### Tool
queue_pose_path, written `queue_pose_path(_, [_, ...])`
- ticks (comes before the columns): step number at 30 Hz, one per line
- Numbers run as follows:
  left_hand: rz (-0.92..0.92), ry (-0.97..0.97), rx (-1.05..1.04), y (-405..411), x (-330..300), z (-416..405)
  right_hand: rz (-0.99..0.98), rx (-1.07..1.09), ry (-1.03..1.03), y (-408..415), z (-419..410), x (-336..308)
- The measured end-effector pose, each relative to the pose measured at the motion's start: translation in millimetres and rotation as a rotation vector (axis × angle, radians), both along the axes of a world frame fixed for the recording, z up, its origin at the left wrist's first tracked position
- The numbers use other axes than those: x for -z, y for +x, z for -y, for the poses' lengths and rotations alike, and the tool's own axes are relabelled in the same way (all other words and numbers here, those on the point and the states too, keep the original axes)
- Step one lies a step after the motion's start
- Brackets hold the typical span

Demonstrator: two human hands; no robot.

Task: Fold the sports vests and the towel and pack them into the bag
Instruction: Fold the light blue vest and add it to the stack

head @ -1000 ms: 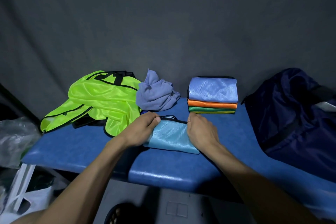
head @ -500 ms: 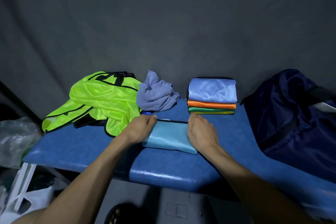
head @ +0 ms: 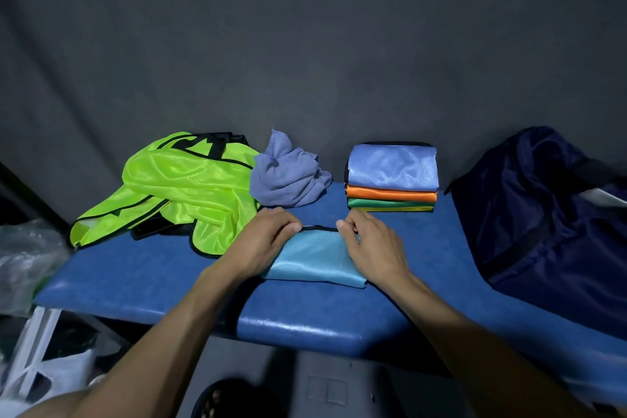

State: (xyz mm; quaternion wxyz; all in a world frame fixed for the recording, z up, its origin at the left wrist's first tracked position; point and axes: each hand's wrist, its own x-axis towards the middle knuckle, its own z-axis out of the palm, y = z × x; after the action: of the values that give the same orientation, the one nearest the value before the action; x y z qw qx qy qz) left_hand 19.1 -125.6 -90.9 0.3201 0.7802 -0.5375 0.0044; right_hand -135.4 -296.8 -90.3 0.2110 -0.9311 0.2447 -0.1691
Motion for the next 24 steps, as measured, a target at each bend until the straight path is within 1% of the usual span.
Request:
queue_pose_path(4, [-0.043, 0.107, -0.023, 6.8, -3.8, 6.0, -0.055, 0.018, 0.018, 3.3, 1.0, -2.8])
queue_pose_path(7, [-0.042, 0.325, -0.096, 11.3, -8.7, 15.7, -0.093, 0.023, 0.040, 6.2, 2.4, -5.3])
queue_pose_path(9, [0.041, 0.500, -0.171, 9.9, -12.9, 22.5, -0.117, 0.031, 0.037, 8.3, 2.8, -6.7])
queue_pose_path(11, [0.160, 0.608, -0.266, 4.4, -16.4, 27.9, -0.155, 0.033, 0.026, 10.9, 3.6, -8.9])
queue_pose_path(13, [0.254, 0.611, -0.326, -0.9, -18.3, 30.3, -0.178, 0.032, 0.011, 13.7, 5.1, -11.1])
queue_pose_path(15, [0.311, 0.565, -0.357, -5.2, -19.0, 30.4, -0.186, 0.033, -0.005, 15.9, 6.9, -12.9])
queue_pose_path(16, [0.299, 0.523, -0.362, -5.9, -18.9, 29.6, -0.188, 0.032, -0.007, 17.1, 7.3, -13.4])
queue_pose_path(17, [0.236, 0.467, -0.352, -4.2, -17.1, 28.1, -0.189, 0.031, -0.003, 18.1, 7.6, -14.1])
queue_pose_path(19, [0.029, 0.357, -0.297, 2.1, -13.6, 24.1, -0.186, 0.036, 0.014, 20.2, 8.6, -13.6])
queue_pose_path(20, [-0.036, 0.348, -0.272, 5.2, -11.8, 22.4, -0.181, 0.042, 0.028, 21.2, 9.5, -12.9])
queue_pose_path(22, [-0.040, 0.409, -0.259, 6.1, -10.0, 21.1, -0.174, 0.054, 0.072, 23.1, 12.3, -10.7])
queue_pose_path(24, [0.019, 0.507, -0.314, 1.9, -11.4, 23.6, -0.186, 0.071, 0.117, 25.7, 13.6, -9.5])
